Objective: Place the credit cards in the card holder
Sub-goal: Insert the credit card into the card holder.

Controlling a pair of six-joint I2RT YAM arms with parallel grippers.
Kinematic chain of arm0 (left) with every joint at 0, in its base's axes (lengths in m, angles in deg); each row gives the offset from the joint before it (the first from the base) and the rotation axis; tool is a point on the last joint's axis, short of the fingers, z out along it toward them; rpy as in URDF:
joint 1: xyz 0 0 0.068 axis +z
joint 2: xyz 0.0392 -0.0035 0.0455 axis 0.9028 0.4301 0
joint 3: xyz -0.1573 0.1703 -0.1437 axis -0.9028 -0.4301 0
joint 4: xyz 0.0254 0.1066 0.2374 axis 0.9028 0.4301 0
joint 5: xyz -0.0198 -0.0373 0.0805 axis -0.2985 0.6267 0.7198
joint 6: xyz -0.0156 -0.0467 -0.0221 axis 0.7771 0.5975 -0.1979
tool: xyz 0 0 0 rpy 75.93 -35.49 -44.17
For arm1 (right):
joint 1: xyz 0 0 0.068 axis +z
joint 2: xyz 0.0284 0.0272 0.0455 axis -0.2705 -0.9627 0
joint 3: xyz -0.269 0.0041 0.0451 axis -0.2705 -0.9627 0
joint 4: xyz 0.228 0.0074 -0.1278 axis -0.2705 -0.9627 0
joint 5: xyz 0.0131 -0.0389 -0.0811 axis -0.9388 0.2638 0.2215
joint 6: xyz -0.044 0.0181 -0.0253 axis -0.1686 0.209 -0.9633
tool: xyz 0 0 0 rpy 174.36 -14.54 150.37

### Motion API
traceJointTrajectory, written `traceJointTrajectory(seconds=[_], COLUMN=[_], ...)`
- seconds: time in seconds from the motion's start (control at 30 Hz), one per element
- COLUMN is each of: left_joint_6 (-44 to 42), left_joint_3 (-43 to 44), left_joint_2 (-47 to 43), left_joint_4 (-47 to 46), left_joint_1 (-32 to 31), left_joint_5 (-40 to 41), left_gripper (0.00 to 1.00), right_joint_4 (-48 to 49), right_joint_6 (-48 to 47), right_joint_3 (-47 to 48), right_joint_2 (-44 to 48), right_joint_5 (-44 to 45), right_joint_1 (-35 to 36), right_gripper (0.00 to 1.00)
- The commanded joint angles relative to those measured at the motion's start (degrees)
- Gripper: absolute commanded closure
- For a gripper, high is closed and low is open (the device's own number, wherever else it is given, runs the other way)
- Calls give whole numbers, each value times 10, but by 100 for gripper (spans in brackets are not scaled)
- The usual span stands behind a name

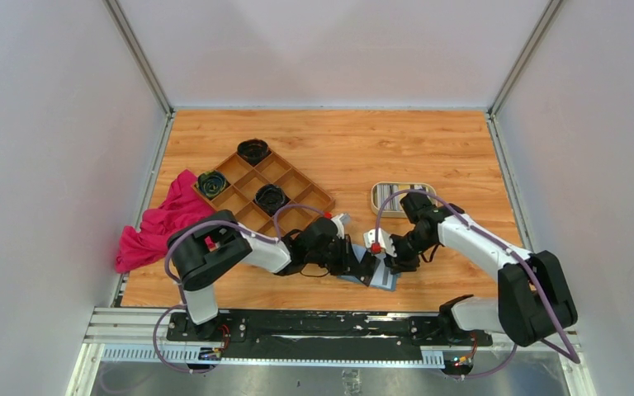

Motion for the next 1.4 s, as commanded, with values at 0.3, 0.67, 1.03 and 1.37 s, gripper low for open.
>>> traceJointTrajectory(seconds=[0.3, 0.67, 1.03, 1.37], left_joint_6=[-10, -3, 8, 16], left_joint_3=[24, 30, 40, 42], left_joint_2=[29, 40, 57, 66], left_joint_4=[22, 22, 22, 22], left_joint_1=[6, -5, -19, -31], left_joint_5=[31, 49, 61, 66], left_gripper=[100, 100, 100, 100], right_joint_4=[16, 15, 13, 12], right_joint_6=[24, 25, 25, 52], right_joint_3=[-13, -14, -14, -2], right_joint_2=[-42, -59, -60, -47], right_joint_5=[54, 66, 62, 47], right_joint_1=[42, 56, 59, 59], right_gripper=[68, 73, 75, 73])
